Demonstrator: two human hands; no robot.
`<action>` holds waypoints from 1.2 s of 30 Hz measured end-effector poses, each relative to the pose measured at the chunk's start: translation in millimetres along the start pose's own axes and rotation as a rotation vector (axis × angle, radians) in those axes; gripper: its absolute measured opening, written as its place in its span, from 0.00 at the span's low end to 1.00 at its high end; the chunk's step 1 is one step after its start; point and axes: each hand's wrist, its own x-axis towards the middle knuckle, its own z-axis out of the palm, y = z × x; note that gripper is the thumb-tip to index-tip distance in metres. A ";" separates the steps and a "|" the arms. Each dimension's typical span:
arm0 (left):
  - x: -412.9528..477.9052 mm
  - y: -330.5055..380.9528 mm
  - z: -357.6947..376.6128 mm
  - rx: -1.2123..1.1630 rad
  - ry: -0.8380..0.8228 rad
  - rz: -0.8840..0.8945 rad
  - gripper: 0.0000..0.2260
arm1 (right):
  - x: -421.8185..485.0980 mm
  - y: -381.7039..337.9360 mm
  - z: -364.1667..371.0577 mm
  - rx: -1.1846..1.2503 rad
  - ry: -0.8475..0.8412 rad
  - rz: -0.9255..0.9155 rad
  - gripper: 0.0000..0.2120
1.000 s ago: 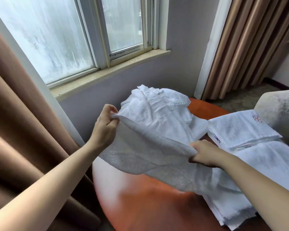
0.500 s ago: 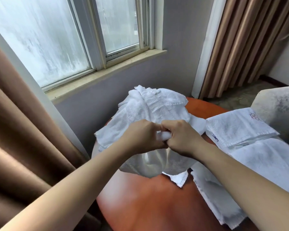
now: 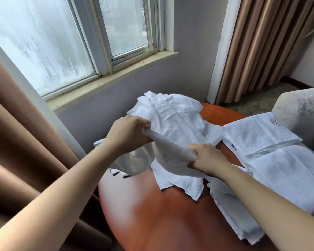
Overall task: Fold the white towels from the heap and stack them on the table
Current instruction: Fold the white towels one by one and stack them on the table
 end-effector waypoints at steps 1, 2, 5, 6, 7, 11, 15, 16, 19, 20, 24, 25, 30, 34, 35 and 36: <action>-1.5 -6.4 0.9 0.002 0.004 -0.014 0.20 | -0.1 4.4 -1.5 -0.008 0.010 0.013 0.15; -2.7 -13.0 2.3 -0.003 0.012 -0.031 0.19 | 0.1 9.7 -3.6 -0.010 0.020 0.027 0.15; -6.5 -27.5 6.4 -0.020 0.028 -0.091 0.17 | 0.5 23.8 -10.5 -0.006 0.029 0.078 0.14; -6.6 -31.0 7.7 0.003 0.003 -0.110 0.16 | 0.5 25.9 -12.7 -0.004 0.029 0.082 0.14; -7.2 -32.6 8.0 0.041 -0.046 -0.122 0.14 | 0.4 26.5 -14.3 -0.004 0.029 0.070 0.13; -12.9 -32.9 4.3 0.155 -0.333 -0.136 0.29 | 0.7 17.5 -19.2 0.021 0.092 -0.049 0.04; -15.7 -7.9 2.8 0.126 -0.339 -0.040 0.36 | 0.1 -2.6 -24.7 -0.013 -0.031 -0.136 0.05; -16.4 1.7 5.3 0.101 -0.339 0.003 0.35 | -0.6 -8.9 -25.7 -0.006 -0.053 -0.151 0.06; -18.5 30.1 16.6 -0.015 -0.359 0.055 0.31 | -1.3 -26.4 -30.1 0.051 -0.039 -0.188 0.08; -19.1 37.2 20.2 -0.055 -0.366 0.068 0.28 | -2.1 -31.1 -32.2 0.065 -0.028 -0.204 0.08; -16.0 43.4 28.4 -0.267 -0.376 0.060 0.15 | -9.4 -39.9 -41.5 0.111 0.048 -0.259 0.12; -15.3 42.2 29.7 -0.299 -0.366 0.071 0.13 | -11.7 -39.9 -42.4 0.133 0.063 -0.261 0.16; -19.8 39.0 37.5 -0.166 -0.187 0.182 0.09 | -11.8 -35.0 -28.4 0.096 0.113 -0.273 0.09; -27.2 26.3 40.0 -0.212 0.058 0.317 0.09 | -10.8 -12.2 -11.4 0.093 0.208 -0.188 0.11; -28.8 22.8 40.4 -0.220 0.088 0.327 0.07 | -10.9 -6.2 -8.1 0.103 0.247 -0.166 0.11; -30.1 19.3 40.6 -0.219 0.111 0.334 0.07 | -11.3 -1.9 -5.8 0.105 0.275 -0.143 0.11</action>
